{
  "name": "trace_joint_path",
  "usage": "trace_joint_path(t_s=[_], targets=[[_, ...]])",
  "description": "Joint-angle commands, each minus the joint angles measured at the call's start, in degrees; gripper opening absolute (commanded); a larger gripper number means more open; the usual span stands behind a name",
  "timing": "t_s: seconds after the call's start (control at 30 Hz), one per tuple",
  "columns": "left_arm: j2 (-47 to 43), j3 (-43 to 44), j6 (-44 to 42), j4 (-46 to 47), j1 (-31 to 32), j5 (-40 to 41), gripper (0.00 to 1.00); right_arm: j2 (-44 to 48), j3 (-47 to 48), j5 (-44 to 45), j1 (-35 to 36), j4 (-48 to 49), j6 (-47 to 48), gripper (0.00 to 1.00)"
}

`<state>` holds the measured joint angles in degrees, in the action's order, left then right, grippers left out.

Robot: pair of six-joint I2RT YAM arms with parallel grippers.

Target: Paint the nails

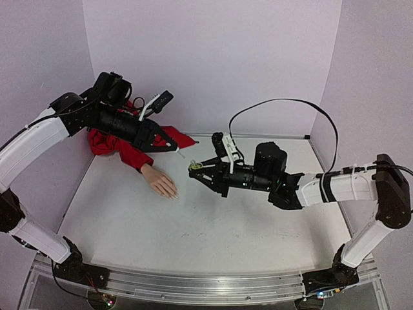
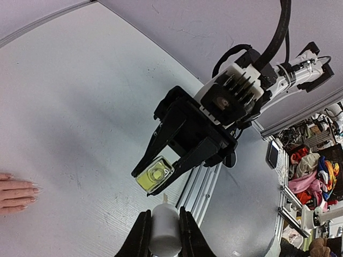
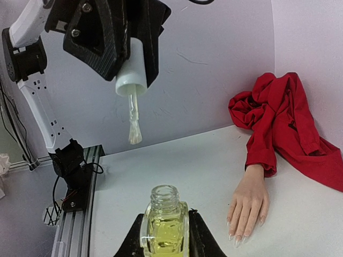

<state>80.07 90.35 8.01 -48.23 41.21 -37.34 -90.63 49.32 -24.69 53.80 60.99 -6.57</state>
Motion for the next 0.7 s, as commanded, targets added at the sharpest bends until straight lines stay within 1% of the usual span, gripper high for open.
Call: trace_joint_path(t_s=[0.0, 0.33, 0.67], targets=[[0.68, 3.23, 0.34, 0.62, 0.1, -0.45, 0.0, -0.35, 3.79, -2.55, 0.66, 5.51, 1.67, 0.0], [1.4, 3.6, 0.42, 0.62, 0.1, 0.11, 0.0, -1.81, 5.6, -4.22, 0.73, 5.63, 2.0, 0.0], [1.19, 3.9, 0.32, 0.5, 0.1, 0.16, 0.0, -1.44, 5.91, -3.26, 0.82, 5.63, 2.23, 0.0]])
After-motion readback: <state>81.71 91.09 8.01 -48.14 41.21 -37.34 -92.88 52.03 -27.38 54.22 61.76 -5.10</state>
